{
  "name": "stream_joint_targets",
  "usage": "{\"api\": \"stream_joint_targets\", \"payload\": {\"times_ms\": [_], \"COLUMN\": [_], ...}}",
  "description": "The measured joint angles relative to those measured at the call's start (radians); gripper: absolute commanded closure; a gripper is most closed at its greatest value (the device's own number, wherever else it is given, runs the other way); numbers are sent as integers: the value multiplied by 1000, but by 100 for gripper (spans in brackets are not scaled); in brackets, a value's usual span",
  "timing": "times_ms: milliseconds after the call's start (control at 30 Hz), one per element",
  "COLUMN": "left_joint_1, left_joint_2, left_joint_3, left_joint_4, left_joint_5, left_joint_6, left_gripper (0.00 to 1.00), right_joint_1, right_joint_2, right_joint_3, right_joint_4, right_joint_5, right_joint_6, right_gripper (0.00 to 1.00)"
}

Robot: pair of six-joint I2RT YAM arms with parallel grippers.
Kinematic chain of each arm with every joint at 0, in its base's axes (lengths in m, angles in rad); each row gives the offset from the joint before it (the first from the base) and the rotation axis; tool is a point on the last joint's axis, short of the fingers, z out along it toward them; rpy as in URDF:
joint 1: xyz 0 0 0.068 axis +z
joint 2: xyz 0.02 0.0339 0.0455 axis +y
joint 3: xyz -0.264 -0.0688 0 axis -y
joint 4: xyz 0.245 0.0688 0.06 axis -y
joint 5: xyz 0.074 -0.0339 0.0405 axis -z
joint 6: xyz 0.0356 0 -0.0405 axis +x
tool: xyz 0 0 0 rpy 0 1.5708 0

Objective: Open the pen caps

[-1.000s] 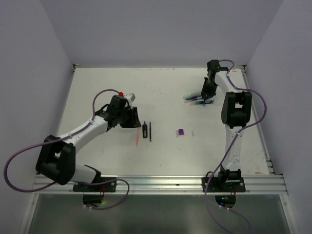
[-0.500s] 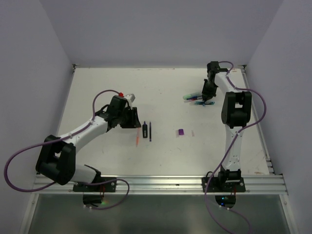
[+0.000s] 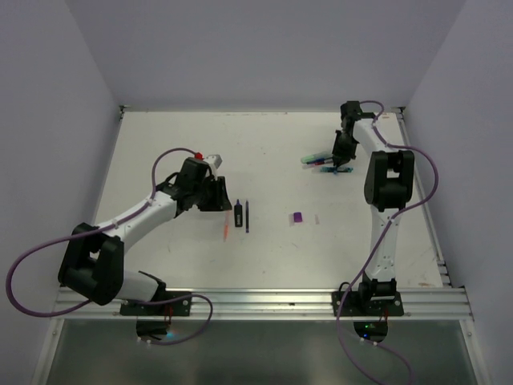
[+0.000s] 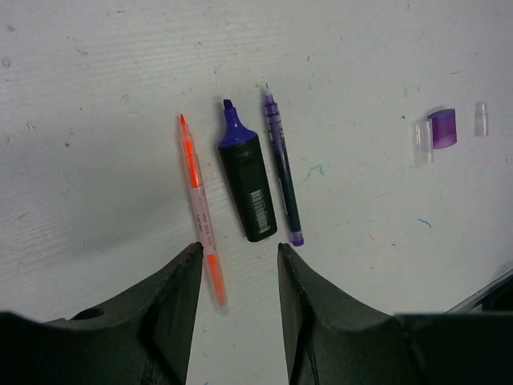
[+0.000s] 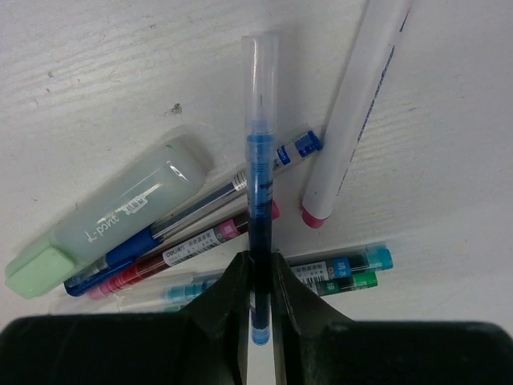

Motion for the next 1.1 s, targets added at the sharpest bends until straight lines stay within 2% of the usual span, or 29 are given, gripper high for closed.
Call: {"api": "stream_joint_targets", "payload": {"times_ms": [233, 367, 533, 667, 833, 967, 1100], "left_joint_1": [0, 0, 0, 0, 0, -7, -25], "left_joint_2": [-3, 0, 40, 90, 126, 126, 126], "left_joint_3": [7, 47, 157, 248, 257, 162, 104], "left_joint_4": [-4, -16, -13, 8, 150, 354, 446], "left_joint_5": [4, 24, 98, 195, 363, 486, 542], "left_joint_6": [0, -8, -35, -77, -188, -319, -391], "left_gripper": [54, 54, 54, 56, 56, 55, 54], "right_joint_1": [-2, -2, 21, 102, 248, 318, 365], "right_joint_2": [-72, -192, -378, -478, -567, -600, -647], "right_joint_3": [-14, -33, -138, -282, -494, -540, -555], "right_joint_4": [-13, -24, -45, -53, -18, 45, 147], "right_joint_5": [0, -12, -128, -229, -366, -415, -422], "right_joint_6": [0, 2, -4, -16, 56, 175, 282], "right_gripper": [100, 100, 100, 100, 100, 100, 100]}}
